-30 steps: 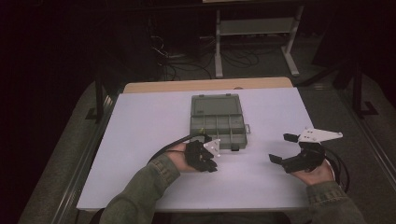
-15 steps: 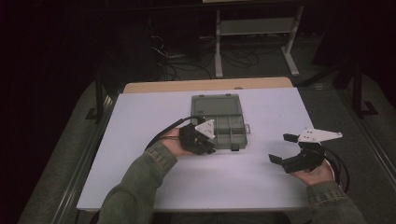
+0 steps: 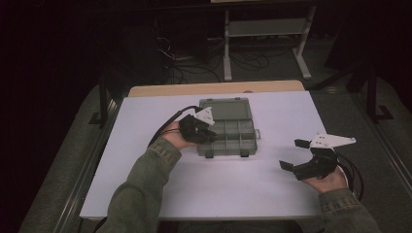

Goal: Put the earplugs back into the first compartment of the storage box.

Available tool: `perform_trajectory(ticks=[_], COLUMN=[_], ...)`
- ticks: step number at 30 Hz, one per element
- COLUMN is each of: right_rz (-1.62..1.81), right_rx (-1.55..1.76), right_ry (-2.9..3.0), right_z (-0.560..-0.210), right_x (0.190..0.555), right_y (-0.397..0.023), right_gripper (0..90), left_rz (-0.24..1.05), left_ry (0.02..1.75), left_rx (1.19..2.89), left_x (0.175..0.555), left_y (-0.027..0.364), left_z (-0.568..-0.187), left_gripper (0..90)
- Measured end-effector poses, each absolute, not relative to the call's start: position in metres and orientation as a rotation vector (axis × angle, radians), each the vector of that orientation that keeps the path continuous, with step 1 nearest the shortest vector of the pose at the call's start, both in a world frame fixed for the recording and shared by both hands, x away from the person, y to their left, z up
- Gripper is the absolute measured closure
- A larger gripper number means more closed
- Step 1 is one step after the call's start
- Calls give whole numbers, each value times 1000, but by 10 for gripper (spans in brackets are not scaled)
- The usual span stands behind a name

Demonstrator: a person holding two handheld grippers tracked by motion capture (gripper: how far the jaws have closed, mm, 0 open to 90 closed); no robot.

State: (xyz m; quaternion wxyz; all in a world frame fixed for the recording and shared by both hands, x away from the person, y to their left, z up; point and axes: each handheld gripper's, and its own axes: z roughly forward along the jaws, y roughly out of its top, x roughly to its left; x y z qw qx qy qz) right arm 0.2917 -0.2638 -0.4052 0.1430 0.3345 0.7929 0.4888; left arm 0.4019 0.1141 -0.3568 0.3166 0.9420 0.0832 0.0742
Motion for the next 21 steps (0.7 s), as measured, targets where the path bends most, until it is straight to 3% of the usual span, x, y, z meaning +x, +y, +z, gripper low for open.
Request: perform_trajectory(ticks=[21], right_rz=[1403], right_rx=[964], right_ry=[2298], right_z=[-407], right_x=[292], right_y=[-263], right_gripper=[0], left_rz=[280], left_ry=[540], left_rx=[2414], left_x=[447], left_y=[140], left_z=[-378], left_gripper=[805])
